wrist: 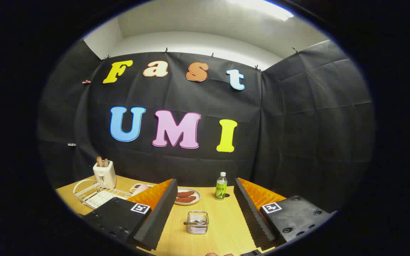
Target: Take the plate from the dish rack, then take the spoon from the basket and place it into the plate.
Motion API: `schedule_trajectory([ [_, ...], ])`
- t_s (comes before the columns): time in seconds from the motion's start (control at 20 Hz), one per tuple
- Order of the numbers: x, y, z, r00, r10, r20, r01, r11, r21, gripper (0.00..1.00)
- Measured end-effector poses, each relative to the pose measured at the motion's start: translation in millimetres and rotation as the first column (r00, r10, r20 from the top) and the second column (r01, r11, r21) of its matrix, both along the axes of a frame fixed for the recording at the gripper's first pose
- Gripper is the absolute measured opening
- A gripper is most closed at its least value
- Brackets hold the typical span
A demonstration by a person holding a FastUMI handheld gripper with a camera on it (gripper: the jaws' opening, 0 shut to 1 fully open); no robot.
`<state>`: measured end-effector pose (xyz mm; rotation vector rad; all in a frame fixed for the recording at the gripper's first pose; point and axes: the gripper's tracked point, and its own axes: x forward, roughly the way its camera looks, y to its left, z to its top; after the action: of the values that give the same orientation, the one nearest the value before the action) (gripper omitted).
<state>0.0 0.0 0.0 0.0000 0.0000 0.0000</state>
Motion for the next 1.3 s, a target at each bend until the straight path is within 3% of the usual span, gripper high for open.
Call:
schedule_trajectory([
  [0.7, -5, -7, -8, 0.999, -0.041, -0.021, 0.041, 0.999, -0.001, 0.97],
  [1.3, 19, 7, -35, 0.988, 0.023, -0.152, -0.019, 0.999, 0.027, 0.97],
])
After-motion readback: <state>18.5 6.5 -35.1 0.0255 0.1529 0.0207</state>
